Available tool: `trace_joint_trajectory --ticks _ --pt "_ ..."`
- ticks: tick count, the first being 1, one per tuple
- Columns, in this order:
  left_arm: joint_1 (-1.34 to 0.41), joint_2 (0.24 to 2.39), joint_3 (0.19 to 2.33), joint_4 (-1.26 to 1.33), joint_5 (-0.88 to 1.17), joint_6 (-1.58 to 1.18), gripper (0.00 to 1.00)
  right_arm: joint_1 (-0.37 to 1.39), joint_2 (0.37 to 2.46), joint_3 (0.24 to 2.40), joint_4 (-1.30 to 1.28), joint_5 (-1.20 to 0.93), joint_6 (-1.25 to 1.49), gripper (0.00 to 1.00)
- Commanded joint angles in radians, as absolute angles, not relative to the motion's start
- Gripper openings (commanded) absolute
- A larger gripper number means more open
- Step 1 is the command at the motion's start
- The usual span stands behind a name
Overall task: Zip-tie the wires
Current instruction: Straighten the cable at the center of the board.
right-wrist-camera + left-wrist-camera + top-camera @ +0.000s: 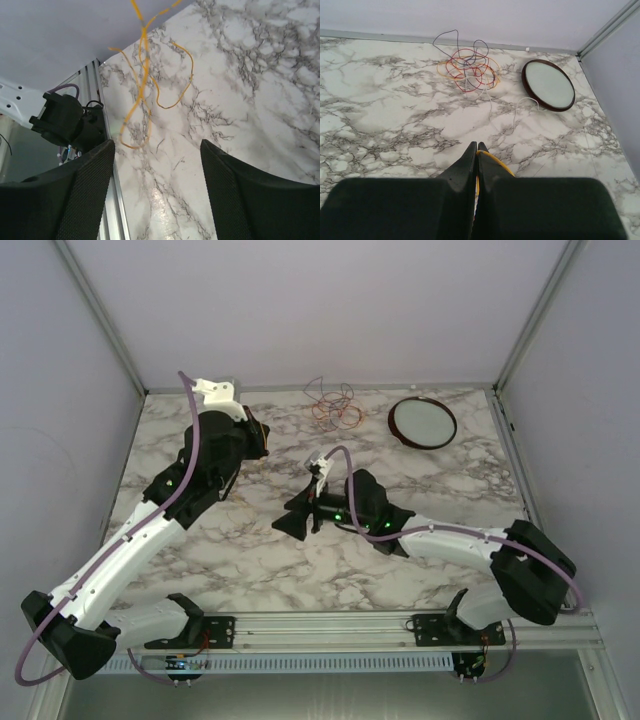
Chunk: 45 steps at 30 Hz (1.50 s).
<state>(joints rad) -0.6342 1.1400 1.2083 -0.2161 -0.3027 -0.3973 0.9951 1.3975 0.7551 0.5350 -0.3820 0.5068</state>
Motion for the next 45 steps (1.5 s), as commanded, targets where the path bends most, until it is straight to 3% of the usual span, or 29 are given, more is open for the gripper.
trace_joint_trajectory --ticks 1,5,7,9,14,16,20,25,33,38,45 --pt "-0.639 1.133 1.243 -0.201 -0.305 -0.400 0.00 1.004 1.456 0.825 0.643 -0.417 0.543 0.60" --pt "-0.639 1.129 1.249 -0.207 -0.310 -0.396 0.00 1.004 1.477 0.811 0.724 -0.419 0.565 0.44" --pt "-0.639 1.124 1.245 -0.210 -0.318 -0.397 0.00 1.004 1.475 0.810 0.757 -0.414 0.578 0.47" --pt "-0.639 1.119 1.242 -0.209 -0.323 -0.397 0.00 1.005 1.474 0.810 0.765 -0.422 0.580 0.56" --pt "-0.640 1.119 1.241 -0.209 -0.322 -0.402 0.00 1.007 1.481 0.770 0.797 -0.427 0.585 0.56" --pt "-0.639 1.120 1.239 -0.207 -0.319 -0.405 0.00 1.007 1.499 0.777 0.810 -0.431 0.592 0.47" --pt "-0.638 1.122 1.250 -0.225 -0.355 -0.383 0.00 1.007 1.500 0.795 0.751 -0.440 0.594 0.14" --pt "-0.639 1.120 1.293 -0.341 -0.472 -0.288 0.00 0.994 1.376 0.858 0.294 -0.206 0.483 0.00" --pt "-0.639 1.143 1.282 -0.596 -0.496 -0.244 0.00 0.953 1.350 1.091 -0.359 0.125 0.420 0.00" --pt "-0.639 1.180 1.187 -0.664 -0.500 -0.283 0.00 0.967 1.467 1.221 -0.590 0.234 0.429 0.00" --pt "-0.639 1.204 1.020 -0.552 -0.479 -0.325 0.00 0.989 1.531 1.301 -0.759 0.367 0.480 0.00"
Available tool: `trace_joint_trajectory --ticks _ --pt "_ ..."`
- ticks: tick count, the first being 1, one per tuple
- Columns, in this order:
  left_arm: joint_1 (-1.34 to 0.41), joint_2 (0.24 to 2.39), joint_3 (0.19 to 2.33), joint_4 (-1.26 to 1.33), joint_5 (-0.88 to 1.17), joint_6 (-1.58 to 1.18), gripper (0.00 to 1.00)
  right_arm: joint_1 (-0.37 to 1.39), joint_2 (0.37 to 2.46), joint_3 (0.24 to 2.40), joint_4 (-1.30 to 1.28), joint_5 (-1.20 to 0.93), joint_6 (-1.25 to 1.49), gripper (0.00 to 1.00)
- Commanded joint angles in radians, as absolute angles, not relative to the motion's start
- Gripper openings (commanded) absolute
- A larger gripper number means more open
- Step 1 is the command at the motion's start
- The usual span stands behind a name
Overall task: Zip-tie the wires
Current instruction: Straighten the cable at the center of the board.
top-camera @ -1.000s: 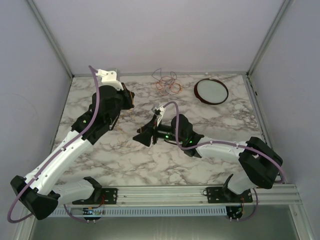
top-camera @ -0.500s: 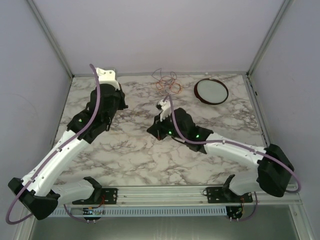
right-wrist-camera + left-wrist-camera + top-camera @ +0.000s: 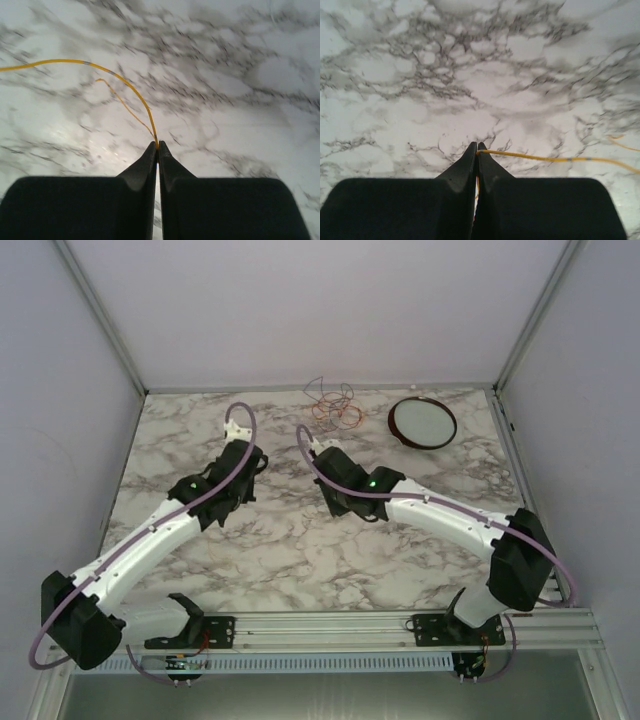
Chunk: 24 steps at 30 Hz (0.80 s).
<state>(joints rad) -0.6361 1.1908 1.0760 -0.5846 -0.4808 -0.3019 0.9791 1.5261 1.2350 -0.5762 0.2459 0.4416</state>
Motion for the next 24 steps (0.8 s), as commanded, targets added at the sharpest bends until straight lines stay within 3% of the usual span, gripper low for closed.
trace_joint_trajectory --ticks 1,10,24 --pt "-0.640 1.216 1.002 -0.532 -0.463 -0.330 0.00 0.988 1.531 1.300 -0.788 0.392 0.498 0.00" --pt "-0.658 1.373 0.874 -0.276 -0.336 -0.381 0.00 0.977 1.524 1.198 -0.870 0.475 0.623 0.00" --pt "-0.674 1.551 0.818 -0.169 -0.303 -0.392 0.08 0.835 1.363 1.032 -0.830 0.457 0.630 0.00"
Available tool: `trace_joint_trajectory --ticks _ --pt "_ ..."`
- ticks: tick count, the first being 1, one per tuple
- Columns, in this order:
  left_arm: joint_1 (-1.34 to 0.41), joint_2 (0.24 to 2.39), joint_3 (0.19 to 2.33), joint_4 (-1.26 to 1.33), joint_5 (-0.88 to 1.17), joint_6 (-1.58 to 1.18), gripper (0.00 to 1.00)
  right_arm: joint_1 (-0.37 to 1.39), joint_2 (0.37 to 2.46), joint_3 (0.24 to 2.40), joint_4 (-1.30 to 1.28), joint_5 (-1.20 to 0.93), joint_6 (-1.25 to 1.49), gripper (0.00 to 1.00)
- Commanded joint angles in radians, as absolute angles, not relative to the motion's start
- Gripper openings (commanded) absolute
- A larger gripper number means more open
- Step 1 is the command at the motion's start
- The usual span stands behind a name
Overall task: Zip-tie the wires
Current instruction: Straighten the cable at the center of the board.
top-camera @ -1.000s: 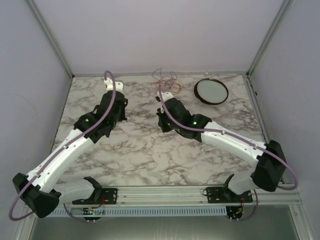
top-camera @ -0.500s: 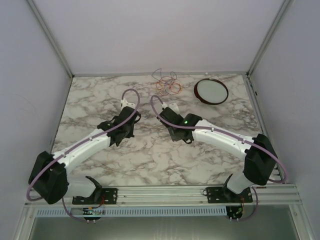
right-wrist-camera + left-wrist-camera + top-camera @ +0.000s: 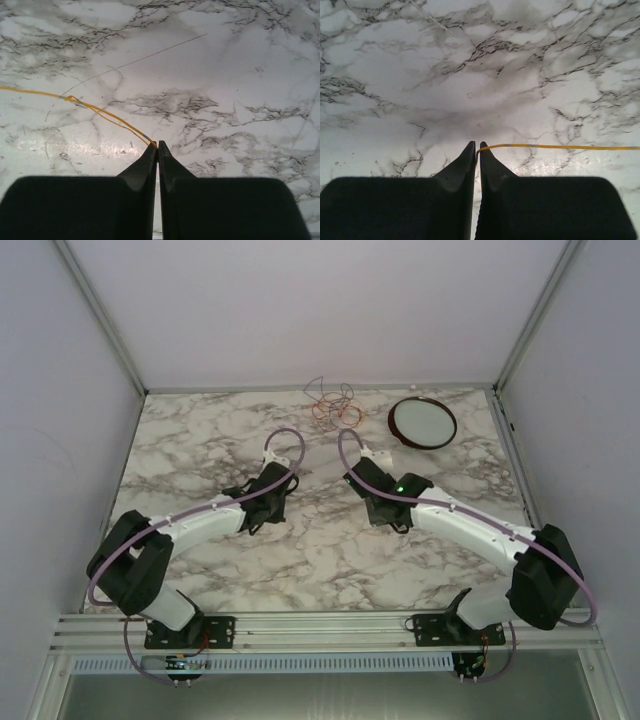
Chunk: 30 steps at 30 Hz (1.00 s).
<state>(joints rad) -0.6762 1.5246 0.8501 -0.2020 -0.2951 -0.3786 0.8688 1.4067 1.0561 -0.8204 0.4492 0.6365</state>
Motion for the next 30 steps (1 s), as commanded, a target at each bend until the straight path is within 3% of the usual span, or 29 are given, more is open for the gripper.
trace_joint_trajectory --ticks 1,6,21,30 --pt "-0.675 1.555 0.810 -0.165 -0.302 -0.393 0.09 0.823 1.356 1.021 -0.830 0.455 0.627 0.00" --pt "-0.680 1.570 0.784 -0.153 -0.305 -0.401 0.18 0.746 1.315 0.988 -0.817 0.446 0.604 0.00" --pt "-0.681 1.580 0.764 -0.237 -0.422 -0.382 0.24 0.464 1.243 1.005 -0.788 0.423 0.501 0.00" --pt "-0.680 1.555 0.768 -0.299 -0.469 -0.388 0.25 0.424 1.303 0.993 -0.764 0.384 0.485 0.00"
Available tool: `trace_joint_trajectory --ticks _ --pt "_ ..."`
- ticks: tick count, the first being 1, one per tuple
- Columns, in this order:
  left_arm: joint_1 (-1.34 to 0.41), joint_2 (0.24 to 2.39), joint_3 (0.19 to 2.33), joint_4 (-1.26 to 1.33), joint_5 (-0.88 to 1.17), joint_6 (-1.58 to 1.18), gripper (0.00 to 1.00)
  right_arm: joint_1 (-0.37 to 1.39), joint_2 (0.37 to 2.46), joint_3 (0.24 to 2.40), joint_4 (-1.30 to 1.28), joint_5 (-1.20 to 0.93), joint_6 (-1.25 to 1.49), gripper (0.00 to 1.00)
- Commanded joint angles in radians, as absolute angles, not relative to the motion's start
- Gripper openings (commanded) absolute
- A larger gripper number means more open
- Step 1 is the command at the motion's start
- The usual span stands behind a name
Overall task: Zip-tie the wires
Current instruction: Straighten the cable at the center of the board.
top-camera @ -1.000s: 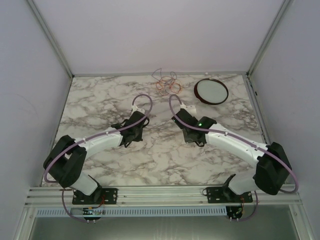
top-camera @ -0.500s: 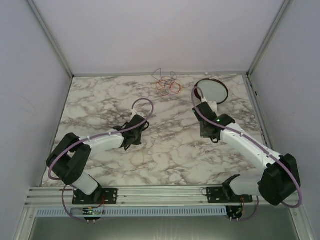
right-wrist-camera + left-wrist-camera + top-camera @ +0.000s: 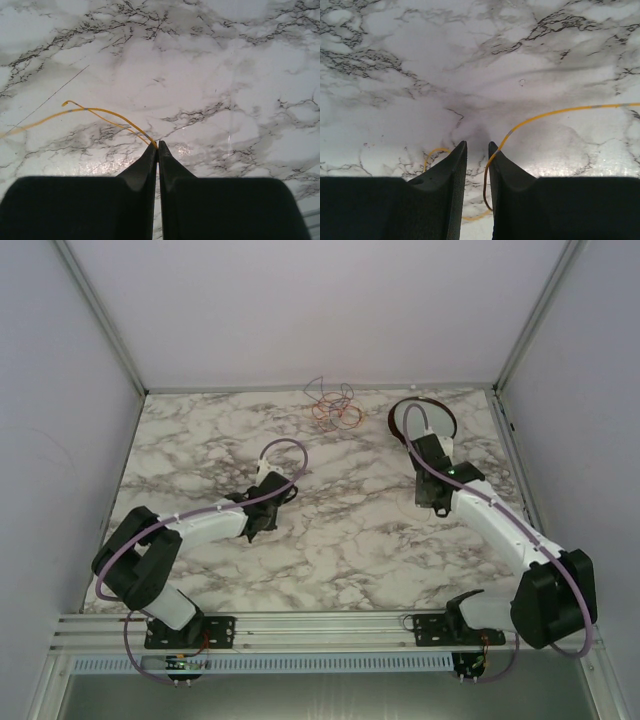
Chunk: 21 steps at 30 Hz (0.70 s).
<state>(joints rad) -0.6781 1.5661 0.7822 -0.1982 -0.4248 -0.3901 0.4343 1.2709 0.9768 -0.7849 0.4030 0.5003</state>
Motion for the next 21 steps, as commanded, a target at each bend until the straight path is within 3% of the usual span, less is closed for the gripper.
trace_joint_trajectory --ticks 1,14,21 --pt "-0.680 1.559 0.770 -0.308 -0.476 -0.389 0.25 0.423 1.318 0.990 -0.761 0.381 0.486 0.00" --pt "-0.680 1.584 0.825 -0.331 -0.450 -0.365 0.30 0.422 1.479 0.942 -0.694 0.353 0.485 0.00" --pt "-0.680 1.582 0.847 -0.346 -0.456 -0.358 0.33 0.422 1.473 0.958 -0.690 0.342 0.479 0.32"
